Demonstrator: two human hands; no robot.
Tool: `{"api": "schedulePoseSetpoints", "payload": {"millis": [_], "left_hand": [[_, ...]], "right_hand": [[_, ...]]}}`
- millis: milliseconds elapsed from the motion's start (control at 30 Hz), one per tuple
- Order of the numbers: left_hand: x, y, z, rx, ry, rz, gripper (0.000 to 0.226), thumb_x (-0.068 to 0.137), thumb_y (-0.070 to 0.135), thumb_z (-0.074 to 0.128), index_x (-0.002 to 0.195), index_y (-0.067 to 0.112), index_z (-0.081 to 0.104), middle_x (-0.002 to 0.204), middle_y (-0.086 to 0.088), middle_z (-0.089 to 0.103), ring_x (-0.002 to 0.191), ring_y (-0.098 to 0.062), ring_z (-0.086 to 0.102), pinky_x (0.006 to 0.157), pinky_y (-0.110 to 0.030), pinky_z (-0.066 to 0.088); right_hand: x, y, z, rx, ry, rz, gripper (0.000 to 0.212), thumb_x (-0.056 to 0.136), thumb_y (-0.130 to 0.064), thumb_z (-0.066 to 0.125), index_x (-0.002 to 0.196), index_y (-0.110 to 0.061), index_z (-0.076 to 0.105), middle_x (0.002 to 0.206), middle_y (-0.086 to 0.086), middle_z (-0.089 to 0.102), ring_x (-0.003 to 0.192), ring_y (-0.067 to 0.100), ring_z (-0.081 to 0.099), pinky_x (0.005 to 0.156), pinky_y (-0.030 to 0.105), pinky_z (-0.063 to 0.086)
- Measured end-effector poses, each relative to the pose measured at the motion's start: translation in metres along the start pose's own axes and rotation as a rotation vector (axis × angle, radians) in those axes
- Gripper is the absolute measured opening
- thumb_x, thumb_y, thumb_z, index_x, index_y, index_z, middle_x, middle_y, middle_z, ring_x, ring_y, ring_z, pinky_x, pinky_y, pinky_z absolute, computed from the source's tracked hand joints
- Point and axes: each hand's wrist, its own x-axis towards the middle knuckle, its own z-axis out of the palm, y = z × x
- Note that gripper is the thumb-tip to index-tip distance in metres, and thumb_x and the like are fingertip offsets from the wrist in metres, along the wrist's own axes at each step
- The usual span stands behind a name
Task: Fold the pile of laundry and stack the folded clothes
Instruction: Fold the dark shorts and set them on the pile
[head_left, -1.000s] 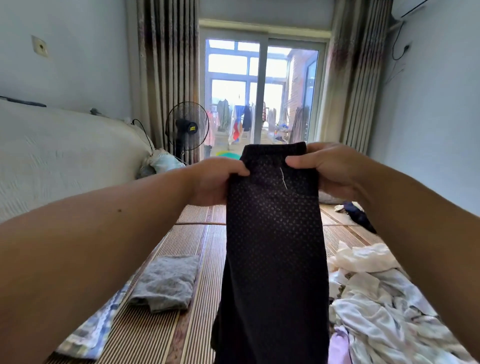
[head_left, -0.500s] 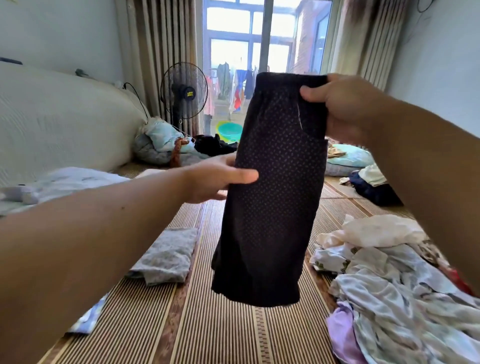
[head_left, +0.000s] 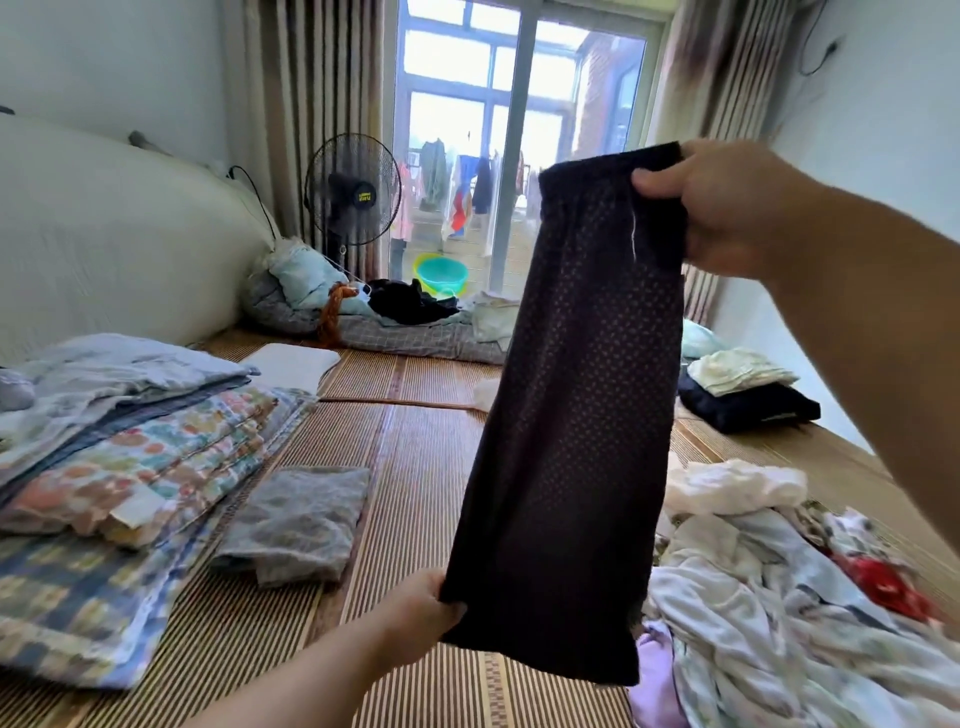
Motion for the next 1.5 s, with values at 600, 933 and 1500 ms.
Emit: {"api": "schedulePoseSetpoints", "payload": {"millis": [600, 933, 1500], "left_hand": [[-0.025, 0.270, -0.096, 0.284, 0.365, 0.113, 0.027, 0.085, 0.014, 0.070, 0.110, 0.009, 0.062, 0.070, -0.004, 0.045, 0.061, -0.019, 0.040, 0.048, -0.022, 0.028], [0.020, 0.285, -0.121, 0.074, 0.378, 0.420, 0.062, 0.082, 0.005, 0.066, 0.136, 0.023, 0.041, 0.108, -0.013, 0.063, 0.092, -0.026, 0.065, 0.079, -0.037, 0.055], [-0.082, -0.010, -0.012, 1.049, 0.080, 0.166, 0.042, 0.072, 0.047, 0.069, 0.106, 0.026, 0.056, 0.105, 0.006, 0.062, 0.103, -0.015, 0.050, 0.090, -0.030, 0.044]], "right_hand": [[0.013, 0.060, 0.030, -0.446, 0.053, 0.071, 0.026, 0.084, -0.011, 0.071, 0.110, -0.009, 0.066, 0.099, 0.007, 0.069, 0.085, 0.018, 0.065, 0.072, 0.025, 0.055], [0.053, 0.086, 0.045, -0.123, 0.133, -0.143, 0.015, 0.090, -0.007, 0.063, 0.091, -0.021, 0.058, 0.102, 0.010, 0.061, 0.080, 0.020, 0.067, 0.061, 0.017, 0.054], [-0.212, 0.284, 0.087, -0.597, -0.492, 0.229, 0.019, 0.086, -0.027, 0.065, 0.089, -0.042, 0.054, 0.092, -0.010, 0.065, 0.087, 0.008, 0.060, 0.077, 0.023, 0.046]]}}
